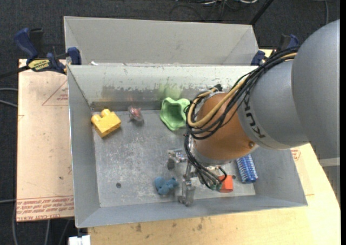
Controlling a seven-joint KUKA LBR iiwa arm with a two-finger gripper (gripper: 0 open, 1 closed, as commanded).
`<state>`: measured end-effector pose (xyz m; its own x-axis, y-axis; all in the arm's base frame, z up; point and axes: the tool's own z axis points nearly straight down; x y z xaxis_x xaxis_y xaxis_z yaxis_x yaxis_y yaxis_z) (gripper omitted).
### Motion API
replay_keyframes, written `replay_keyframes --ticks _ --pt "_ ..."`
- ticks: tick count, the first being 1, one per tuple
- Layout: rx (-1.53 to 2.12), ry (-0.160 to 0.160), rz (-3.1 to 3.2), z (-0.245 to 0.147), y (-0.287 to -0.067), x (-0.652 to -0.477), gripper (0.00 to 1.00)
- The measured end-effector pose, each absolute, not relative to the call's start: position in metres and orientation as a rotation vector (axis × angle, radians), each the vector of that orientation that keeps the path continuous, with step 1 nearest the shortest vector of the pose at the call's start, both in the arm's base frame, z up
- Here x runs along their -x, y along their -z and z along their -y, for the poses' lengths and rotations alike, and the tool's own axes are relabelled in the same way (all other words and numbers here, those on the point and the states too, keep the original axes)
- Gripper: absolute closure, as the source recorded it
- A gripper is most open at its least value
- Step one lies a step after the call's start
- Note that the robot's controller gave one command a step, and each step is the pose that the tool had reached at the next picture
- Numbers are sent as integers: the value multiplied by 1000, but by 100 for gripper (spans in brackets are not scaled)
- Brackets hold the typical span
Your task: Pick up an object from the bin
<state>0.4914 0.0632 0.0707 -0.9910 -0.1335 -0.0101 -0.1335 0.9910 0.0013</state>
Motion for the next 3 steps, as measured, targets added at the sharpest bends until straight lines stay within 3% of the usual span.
replay_keyframes --ticks 1,2,3 --pt "552 -3 -3072 -119 -72 -487 0" --pt "794 0 -3020 -79 -72 -486 0" --pt "1159 -2 -2912 -135 -71 -493 0"
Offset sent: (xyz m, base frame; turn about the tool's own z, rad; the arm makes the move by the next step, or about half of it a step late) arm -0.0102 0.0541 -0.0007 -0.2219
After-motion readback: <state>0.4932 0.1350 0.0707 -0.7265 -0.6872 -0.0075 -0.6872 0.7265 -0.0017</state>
